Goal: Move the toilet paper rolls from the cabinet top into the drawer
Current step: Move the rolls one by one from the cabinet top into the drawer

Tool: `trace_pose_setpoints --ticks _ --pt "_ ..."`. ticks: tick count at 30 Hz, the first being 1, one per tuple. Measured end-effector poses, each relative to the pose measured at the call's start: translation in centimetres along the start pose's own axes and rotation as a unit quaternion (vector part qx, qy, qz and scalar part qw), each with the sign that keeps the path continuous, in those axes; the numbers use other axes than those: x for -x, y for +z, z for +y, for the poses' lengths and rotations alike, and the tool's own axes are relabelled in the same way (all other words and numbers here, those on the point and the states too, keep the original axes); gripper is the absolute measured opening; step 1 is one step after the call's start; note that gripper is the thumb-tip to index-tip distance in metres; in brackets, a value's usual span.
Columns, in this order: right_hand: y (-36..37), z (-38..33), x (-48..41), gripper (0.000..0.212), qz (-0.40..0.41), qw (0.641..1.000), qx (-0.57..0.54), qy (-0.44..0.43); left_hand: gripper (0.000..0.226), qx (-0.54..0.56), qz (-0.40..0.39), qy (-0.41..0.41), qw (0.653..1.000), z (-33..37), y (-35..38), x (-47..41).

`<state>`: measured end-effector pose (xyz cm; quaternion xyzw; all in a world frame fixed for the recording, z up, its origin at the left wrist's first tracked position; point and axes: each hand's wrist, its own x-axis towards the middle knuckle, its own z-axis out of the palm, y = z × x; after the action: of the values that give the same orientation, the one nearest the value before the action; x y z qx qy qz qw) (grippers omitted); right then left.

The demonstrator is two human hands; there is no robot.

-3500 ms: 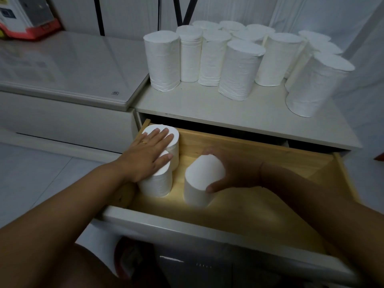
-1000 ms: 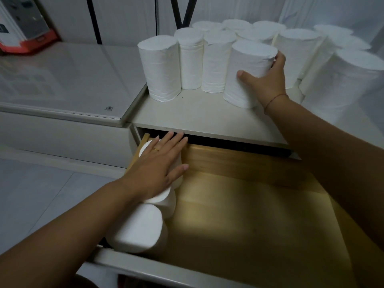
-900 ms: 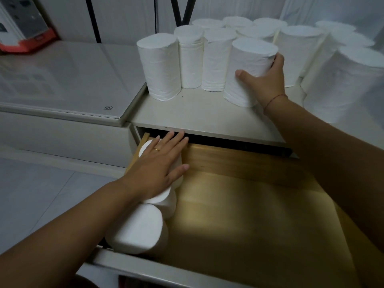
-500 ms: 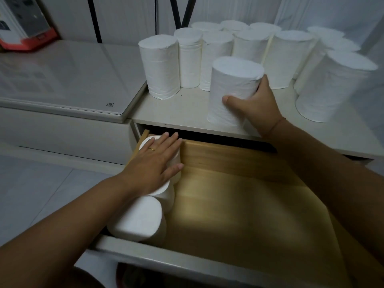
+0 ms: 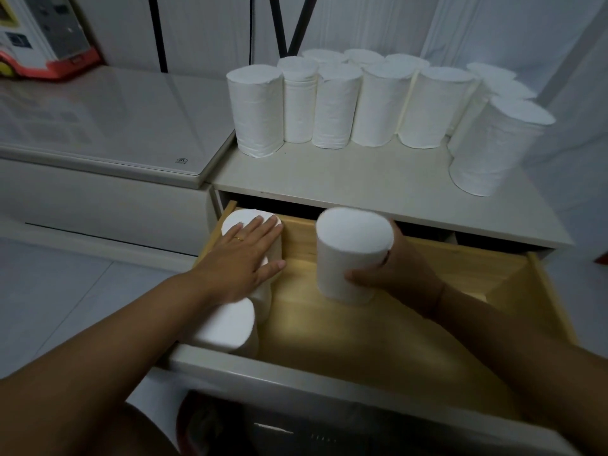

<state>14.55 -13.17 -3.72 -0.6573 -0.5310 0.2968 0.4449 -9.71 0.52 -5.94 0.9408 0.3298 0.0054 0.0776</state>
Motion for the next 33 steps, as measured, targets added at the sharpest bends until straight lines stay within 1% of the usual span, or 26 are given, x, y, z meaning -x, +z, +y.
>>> trace_pose_setpoints --ticks 2,7,11,14,16,17,18,19,21,22,23,25,27,29,33 --pt "0.3 1.9 0.5 0.088 -0.013 1.0 0.021 0.006 0.073 0.0 -0.001 -0.002 1.0 0.1 0.0 0.0" --pt "0.4 5.1 1.4 0.088 -0.036 0.999 0.017 0.025 0.069 -0.004 -0.002 -0.005 1.0 0.4 -0.1 0.1" --pt "0.4 5.7 1.7 0.089 -0.043 0.998 -0.002 0.039 0.069 -0.008 -0.004 -0.008 1.0 0.6 -0.3 0.2" --pt "0.2 5.5 1.8 0.087 -0.071 0.997 0.002 0.039 0.069 -0.005 -0.002 -0.008 1.0 0.6 -0.3 0.2" --pt "-0.2 4.9 1.8 0.082 -0.096 0.995 0.011 0.036 0.069 -0.003 -0.001 -0.008 1.0 0.6 -0.3 0.2" --pt "-0.5 4.5 1.7 0.077 -0.114 0.992 0.008 0.048 0.069 -0.005 -0.001 -0.008 1.0 0.5 -0.3 0.1" --pt "-1.0 3.9 1.8 0.072 -0.138 0.987 -0.001 0.079 0.069 -0.006 -0.001 -0.007 1.0 0.5 -0.2 0.1" --pt "-1.4 3.2 2.0 0.07 -0.163 0.978 -0.017 0.129 0.069 -0.007 -0.002 -0.006 1.0 0.4 -0.2 0.1" --pt "-2.1 2.5 2.3 0.078 -0.198 0.943 -0.07 0.257 0.069 -0.005 0.001 -0.006 1.0 0.3 -0.1 0.1" --pt "-2.3 2.4 2.3 0.082 -0.198 0.925 -0.102 0.308 0.069 -0.002 0.002 -0.006 1.0 0.3 -0.1 0.1" --pt "-2.3 2.4 2.2 0.081 -0.188 0.911 -0.134 0.342 0.069 0.001 0.003 -0.006 1.0 0.3 0.0 0.0" --pt "-2.0 2.5 1.8 0.069 -0.15 0.895 -0.198 0.37 0.069 0.002 0.009 -0.005 1.0 0.2 0.1 0.0" --pt "-1.2 2.4 1.2 0.06 -0.115 0.886 -0.256 0.369 0.069 0.002 0.011 -0.005 1.0 0.2 0.1 0.0" --pt "-0.4 2.4 0.6 0.056 -0.093 0.88 -0.29 0.364 0.069 0.001 0.012 -0.005 1.0 0.2 0.2 0.1" --pt "1.6 1.9 -1.2 0.053 -0.084 0.878 -0.307 0.358 0.069 0.001 0.01 -0.006 1.0 0.2 0.2 0.0"
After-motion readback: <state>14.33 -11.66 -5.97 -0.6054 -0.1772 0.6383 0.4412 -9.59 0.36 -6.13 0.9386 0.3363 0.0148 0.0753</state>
